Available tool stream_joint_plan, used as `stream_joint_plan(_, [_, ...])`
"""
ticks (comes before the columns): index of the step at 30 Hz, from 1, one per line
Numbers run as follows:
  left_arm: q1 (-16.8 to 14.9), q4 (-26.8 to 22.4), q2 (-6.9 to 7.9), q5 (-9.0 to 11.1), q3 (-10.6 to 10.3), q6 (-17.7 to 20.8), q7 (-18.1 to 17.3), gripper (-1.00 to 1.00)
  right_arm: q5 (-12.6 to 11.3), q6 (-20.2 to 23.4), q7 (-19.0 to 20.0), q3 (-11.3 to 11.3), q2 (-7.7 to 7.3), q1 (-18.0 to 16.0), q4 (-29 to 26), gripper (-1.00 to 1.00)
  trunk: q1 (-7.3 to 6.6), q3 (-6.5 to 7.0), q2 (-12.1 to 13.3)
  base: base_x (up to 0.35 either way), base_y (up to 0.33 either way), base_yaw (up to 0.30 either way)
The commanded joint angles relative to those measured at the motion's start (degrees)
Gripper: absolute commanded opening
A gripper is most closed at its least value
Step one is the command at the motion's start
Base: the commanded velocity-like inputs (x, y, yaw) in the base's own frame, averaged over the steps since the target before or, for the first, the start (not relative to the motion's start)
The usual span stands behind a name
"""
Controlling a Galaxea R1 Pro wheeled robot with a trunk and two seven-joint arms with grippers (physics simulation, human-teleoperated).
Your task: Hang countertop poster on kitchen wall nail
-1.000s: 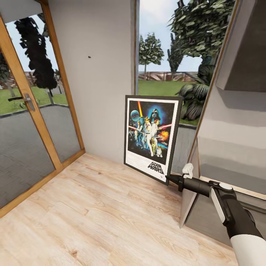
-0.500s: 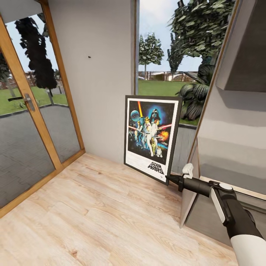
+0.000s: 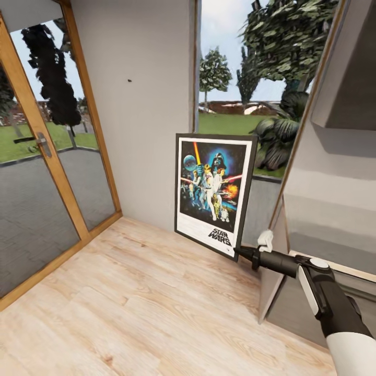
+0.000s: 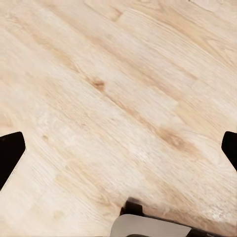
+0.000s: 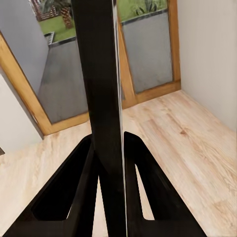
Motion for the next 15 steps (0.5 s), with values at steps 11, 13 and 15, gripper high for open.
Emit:
stream_joint_plan(11, [-0.01,0.1,-0.01,0.02,0.03,-0.05,-0.04,1.0,-0.19,0.74,0.29,-0.09,0.1,0.13,-1.56,-1.0,0.05,-0.11,-0.11,0.096,0.287,0.0])
stream_joint_plan(13, [-0.01,0.12,-0.01,0.02,0.03,-0.05,-0.04,1.0,-0.21,0.74,0.31,-0.07,0.1,0.12,-1.56,-1.0,0.05,-0.11,-0.11,0.096,0.297,0.0])
stream_joint_plan(15, [-0.01,0.13,-0.01,0.02,0.03,-0.05,-0.04,1.0,-0.22,0.7,0.32,-0.04,0.1,0.12,-1.58,-1.0,0.05,-0.11,-0.11,0.097,0.298,0.0])
